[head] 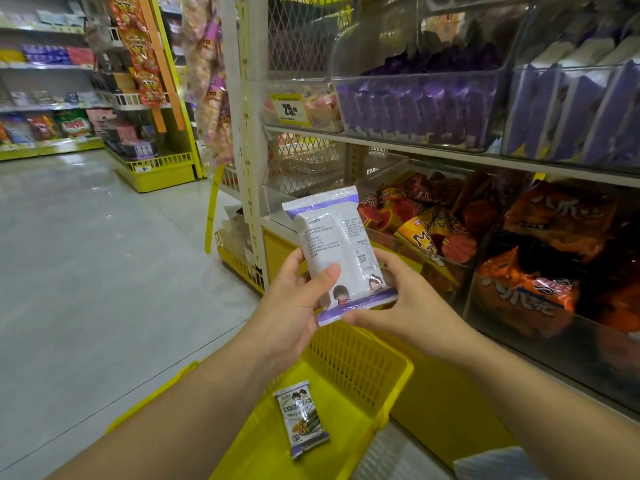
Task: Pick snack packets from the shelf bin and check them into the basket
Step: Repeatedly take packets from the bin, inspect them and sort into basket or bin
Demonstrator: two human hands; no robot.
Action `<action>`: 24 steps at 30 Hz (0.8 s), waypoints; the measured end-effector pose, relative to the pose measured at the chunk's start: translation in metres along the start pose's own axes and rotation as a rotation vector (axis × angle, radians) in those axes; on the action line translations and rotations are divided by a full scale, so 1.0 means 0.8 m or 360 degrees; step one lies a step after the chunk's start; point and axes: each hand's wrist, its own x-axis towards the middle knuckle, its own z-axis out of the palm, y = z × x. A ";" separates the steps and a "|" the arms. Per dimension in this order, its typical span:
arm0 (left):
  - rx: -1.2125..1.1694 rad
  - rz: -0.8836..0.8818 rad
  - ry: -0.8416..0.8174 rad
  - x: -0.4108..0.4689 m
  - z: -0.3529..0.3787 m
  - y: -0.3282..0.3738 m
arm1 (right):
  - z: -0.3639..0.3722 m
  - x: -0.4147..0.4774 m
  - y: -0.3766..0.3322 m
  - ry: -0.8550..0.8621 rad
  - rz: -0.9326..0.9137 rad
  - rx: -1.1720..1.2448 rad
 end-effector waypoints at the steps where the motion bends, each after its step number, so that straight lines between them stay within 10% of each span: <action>1: 0.0031 0.0009 -0.0018 0.000 -0.002 0.003 | -0.005 0.001 -0.002 -0.0067 0.0055 0.0112; 6: 0.0656 0.0322 -0.0098 -0.003 0.002 0.005 | -0.013 0.009 0.000 -0.0043 0.0421 0.0664; 13: 0.0512 0.0168 -0.0383 -0.009 0.006 0.003 | -0.016 0.008 0.007 -0.0131 0.0589 0.1102; 24: 0.0673 0.0018 -0.0139 -0.007 -0.001 -0.002 | -0.007 0.004 -0.001 -0.0068 0.0381 0.0844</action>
